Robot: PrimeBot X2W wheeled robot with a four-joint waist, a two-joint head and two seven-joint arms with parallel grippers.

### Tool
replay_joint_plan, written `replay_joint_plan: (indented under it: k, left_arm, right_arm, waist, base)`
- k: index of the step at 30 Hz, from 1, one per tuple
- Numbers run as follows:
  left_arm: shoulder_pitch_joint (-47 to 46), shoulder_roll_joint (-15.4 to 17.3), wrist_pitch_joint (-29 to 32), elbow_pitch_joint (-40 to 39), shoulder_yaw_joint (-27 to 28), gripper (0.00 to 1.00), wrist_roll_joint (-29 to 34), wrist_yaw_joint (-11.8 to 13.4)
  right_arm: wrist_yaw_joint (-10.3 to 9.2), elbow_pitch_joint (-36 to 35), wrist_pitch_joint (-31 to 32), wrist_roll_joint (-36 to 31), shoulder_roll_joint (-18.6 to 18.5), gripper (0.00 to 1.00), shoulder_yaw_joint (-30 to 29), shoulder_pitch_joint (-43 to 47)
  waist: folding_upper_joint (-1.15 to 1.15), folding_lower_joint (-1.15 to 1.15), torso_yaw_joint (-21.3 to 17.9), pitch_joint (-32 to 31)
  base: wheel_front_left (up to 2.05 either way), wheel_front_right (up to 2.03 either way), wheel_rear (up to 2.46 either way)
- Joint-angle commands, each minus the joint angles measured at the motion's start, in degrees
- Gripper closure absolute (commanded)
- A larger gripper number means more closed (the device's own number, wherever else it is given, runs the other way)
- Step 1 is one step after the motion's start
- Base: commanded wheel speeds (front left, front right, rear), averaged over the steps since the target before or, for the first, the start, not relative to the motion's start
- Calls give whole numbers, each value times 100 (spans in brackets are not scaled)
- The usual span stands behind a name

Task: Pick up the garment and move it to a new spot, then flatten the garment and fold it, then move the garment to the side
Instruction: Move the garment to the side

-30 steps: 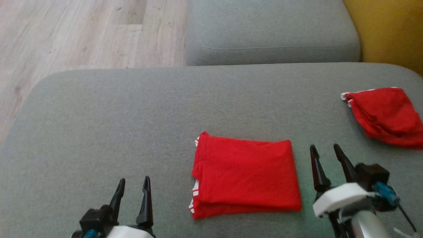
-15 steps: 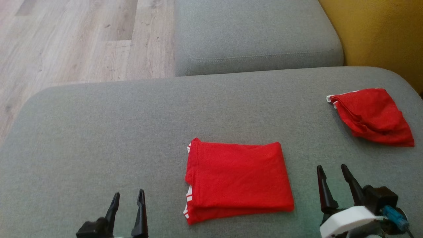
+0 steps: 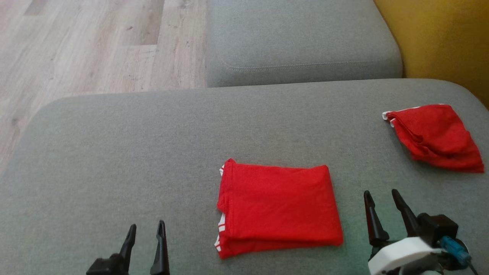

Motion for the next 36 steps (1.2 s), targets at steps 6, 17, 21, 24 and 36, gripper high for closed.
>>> replay_joint_plan:
  k: [6, 17, 21, 24, 36]
  left_arm:
    - [-213, -4, -71, -135, 252, 0, 94, -40]
    - [-277, -74, -72, -128, 322, 0, 149, -67]
    - [-303, -116, -72, -115, 347, 0, 190, -88]
    - [-335, -154, -72, -124, 401, 0, 230, -91]
    - [-426, -300, -72, -66, 606, 0, 412, -205]
  right_arm:
    - [20, -94, 259, -83, -28, 0, 162, -324]
    - [20, 767, 923, -398, -28, 0, -60, -1262]
    - [20, 1254, 1095, -505, -28, 0, -177, -1436]
    - [20, 1490, 1173, -404, -28, 0, -158, -1509]
    - [20, 2104, 1098, -103, -28, 100, 281, -1819]
  waist:
    - [0, 0, 81, 79]
    - [0, 0, 606, 438]
    - [0, 0, 855, 633]
    - [0, 0, 974, 795]
    - [0, 0, 824, 1061]
  base:
    - [0, 0, 0]
    - [0, 0, 0]
    - [0, 0, 0]
    - [0, 0, 0]
    - [0, 0, 0]
